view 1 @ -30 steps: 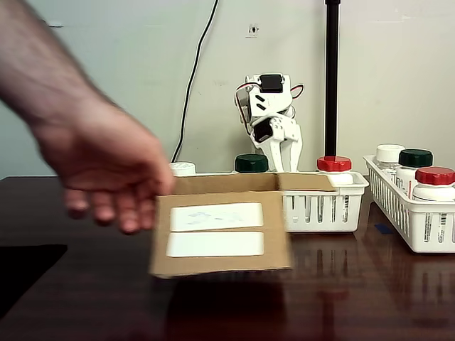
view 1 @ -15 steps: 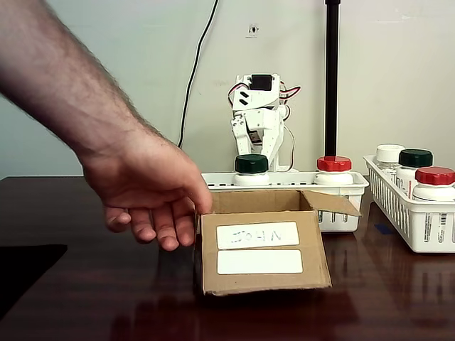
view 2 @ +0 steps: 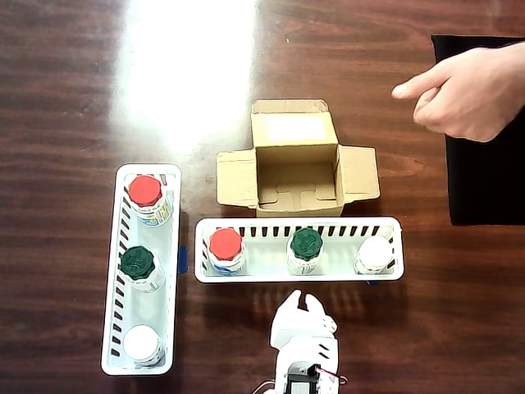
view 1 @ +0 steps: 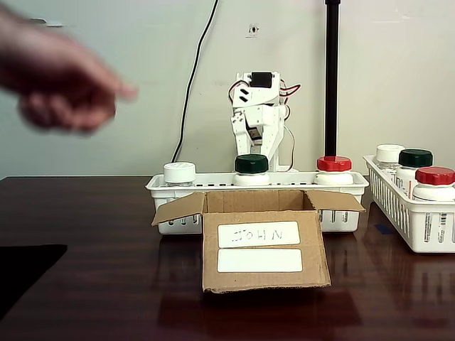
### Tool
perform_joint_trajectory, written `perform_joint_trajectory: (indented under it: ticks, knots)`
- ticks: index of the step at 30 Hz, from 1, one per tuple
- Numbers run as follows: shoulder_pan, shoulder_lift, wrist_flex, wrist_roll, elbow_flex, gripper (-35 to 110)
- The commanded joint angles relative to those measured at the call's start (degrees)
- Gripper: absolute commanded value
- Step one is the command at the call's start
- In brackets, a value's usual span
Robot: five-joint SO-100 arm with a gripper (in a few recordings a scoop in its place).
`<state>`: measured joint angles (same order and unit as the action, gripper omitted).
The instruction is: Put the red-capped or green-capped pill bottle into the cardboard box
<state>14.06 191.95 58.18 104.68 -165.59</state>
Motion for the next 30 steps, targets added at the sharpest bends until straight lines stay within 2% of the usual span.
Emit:
perform_joint_trajectory:
  ticks: [1,6,10,19,30]
  knots:
    - [-2.11,4.22,7.21,-0.26,9.84,30]
    - [-10.28,-2.90,9.76,-5.98,19.60,47]
    - [-14.33,-9.23,7.12,-8.96,24.52,51]
    - [-21.97,-12.92,-6.86,-13.36,24.08,51]
    - [-26.72,-34.01,-28.30,-14.77,27.42,51]
